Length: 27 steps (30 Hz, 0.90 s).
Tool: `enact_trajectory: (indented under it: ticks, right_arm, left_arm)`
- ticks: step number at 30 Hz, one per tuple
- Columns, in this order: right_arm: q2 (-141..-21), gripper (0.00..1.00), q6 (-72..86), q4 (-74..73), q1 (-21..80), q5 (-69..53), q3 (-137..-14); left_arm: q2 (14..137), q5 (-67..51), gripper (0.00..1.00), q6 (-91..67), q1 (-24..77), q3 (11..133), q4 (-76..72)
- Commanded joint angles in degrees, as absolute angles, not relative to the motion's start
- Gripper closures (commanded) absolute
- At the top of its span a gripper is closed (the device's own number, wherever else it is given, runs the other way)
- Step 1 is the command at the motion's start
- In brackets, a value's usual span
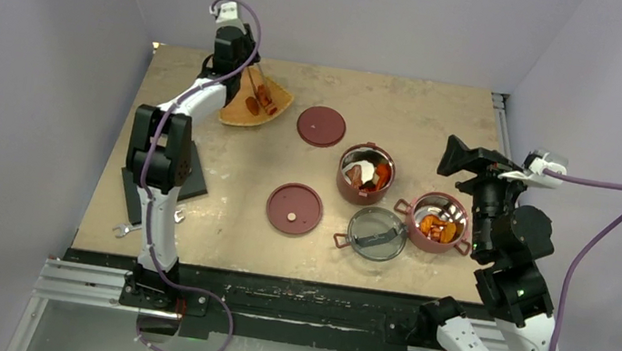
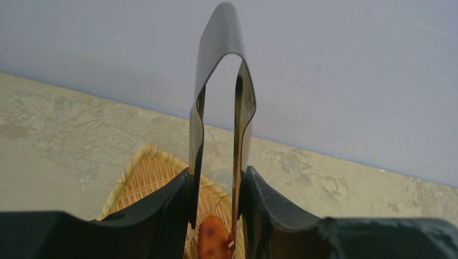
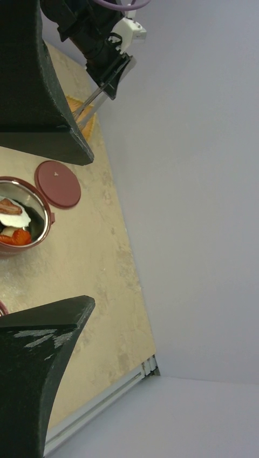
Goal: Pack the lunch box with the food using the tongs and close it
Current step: Pick up the fake food from the plate.
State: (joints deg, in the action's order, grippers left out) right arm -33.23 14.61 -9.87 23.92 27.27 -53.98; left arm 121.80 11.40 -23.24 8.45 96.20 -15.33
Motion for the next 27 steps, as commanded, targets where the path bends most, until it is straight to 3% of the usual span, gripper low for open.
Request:
enact_trajectory:
  ticks: [1,10,27]
  right_arm:
    - [-32.5,0.06,15.6,-9.5,23.7,26.5,-54.1]
    - [-32.5,0.05,15.9,-9.5,23.7,26.2,-54.0]
    - [-32.8,0.06,16.1,-9.1,23.7,25.6,-54.2]
  left_arm:
    - [123.0,11.8,0.65,-24.8,8.1,96.1,-18.0]
    - [124.1,12.3,0.65,-24.2,8.2,95.4,-18.3]
    - [111.5,13.1,0.83,-23.8,8.1,86.6,-25.8]
